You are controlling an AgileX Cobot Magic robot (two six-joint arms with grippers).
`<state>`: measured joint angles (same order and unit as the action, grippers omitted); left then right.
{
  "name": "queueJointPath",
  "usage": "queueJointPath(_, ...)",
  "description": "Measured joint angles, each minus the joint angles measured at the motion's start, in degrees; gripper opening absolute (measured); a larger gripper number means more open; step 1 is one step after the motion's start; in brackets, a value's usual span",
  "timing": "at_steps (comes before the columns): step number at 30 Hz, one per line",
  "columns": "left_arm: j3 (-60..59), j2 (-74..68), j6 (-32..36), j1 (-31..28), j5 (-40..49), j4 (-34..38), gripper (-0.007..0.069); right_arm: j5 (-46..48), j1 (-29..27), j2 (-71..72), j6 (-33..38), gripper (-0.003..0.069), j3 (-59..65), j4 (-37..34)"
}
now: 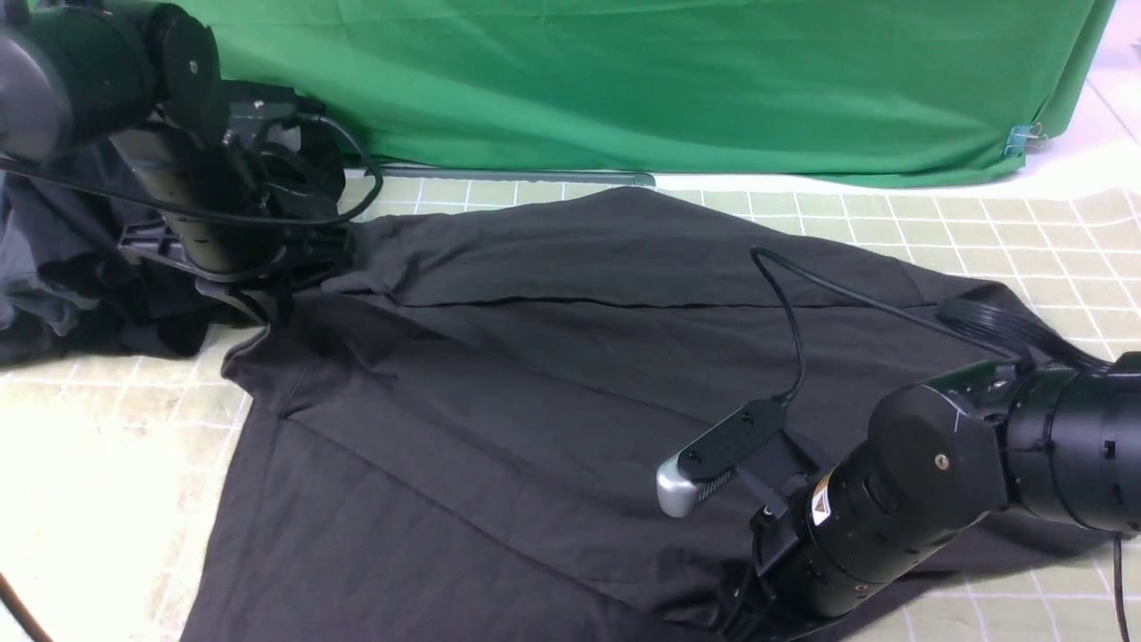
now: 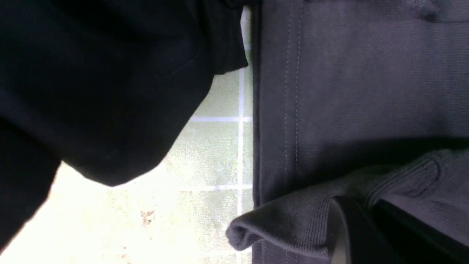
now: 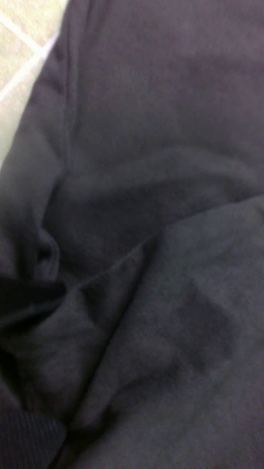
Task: Fold a long-sleeved shirt over a green coffee tablecloth.
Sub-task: 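Fold the left side of the black T-shirt inward over its body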
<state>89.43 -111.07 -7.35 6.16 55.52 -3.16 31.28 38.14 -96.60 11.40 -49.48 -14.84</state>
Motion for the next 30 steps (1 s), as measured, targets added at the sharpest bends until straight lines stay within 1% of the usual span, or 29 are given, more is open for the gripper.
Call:
queueJointPath(1, 0.01, 0.0, 0.55, 0.0, 0.41, 0.67, 0.0011, 0.63, 0.0, 0.58, -0.11, 0.0162, 0.0, 0.0)
queueJointPath(2, 0.01, 0.0, 0.63, 0.0, 0.59, 0.87, 0.0011, 0.8, 0.0, 0.7, -0.17, 0.0147, 0.0, 0.0)
queueJointPath(3, 0.12, 0.0, 1.54, 0.0, 1.43, 1.73, 0.0011, 2.94, 0.04, 1.87, -1.23, 0.0068, 0.07, 0.0)
queueJointPath(4, 0.19, 0.0, 1.84, 0.0, 2.01, 2.18, 0.0011, 3.77, 0.04, 3.06, -1.63, 0.0048, 0.4, 0.0)
queueJointPath(6, 0.19, 0.25, 2.04, 0.0, 3.15, 3.16, 0.0011, 4.36, 0.04, 6.17, -3.07, 0.0027, 2.63, 0.0)
queueJointPath(7, 0.19, 0.31, 2.04, 0.0, 3.3, 3.76, 0.0011, 4.36, 0.04, 6.84, -3.07, 0.0027, 2.92, 0.0)
queueJointPath(11, 0.24, 1.21, 4.13, 0.46, 5.87, 6.35, 0.0011, 3.16, 0.04, 14.0, -6.92, 0.0025, 10.15, 0.0)
queueJointPath(15, 0.19, 1.64, 4.5, 2.2, 7.3, 5.42, 0.0011, 3.09, 0.04, 20.04, -10.4, 0.0025, 14.45, -0.07)
queueJointPath(19, -0.06, 1.64, 4.1, 3.07, 8.67, 3.85, 0.0011, 4.02, 0.04, 23.86, -11.81, 0.0025, 16.45, -0.86)
queueJointPath(22, -0.06, 1.64, 3.7, 3.07, 9.52, 3.16, 0.0011, 5.12, 0.94, 26.22, -12.18, 0.0042, 17.6, -1.81)
queueJointPath(25, -0.06, 1.64, 3.39, 3.07, 9.78, 3.16, 0.0011, 5.72, 3.04, 26.94, -12.28, 0.0104, 17.74, -2.17)
queueJointPath(26, -0.06, 1.64, 3.26, 3.07, 9.78, 3.16, 0.0011, 6.28, 4.53, 26.94, -12.33, 0.016, 17.74, -2.29)
queueJointPath(28, -0.06, 1.64, 3.12, 3.07, 9.92, 3.48, 0.0011, 7.95, 6.44, 27.0, -12.33, 0.0303, 17.67, -2.32)
queueJointPath(30, -0.06, 1.64, 3.26, 3.07, 10.43, 3.16, 0.0011, 10.02, 7.0, 27.28, -12.43, 0.0382, 17.1, -1.79)
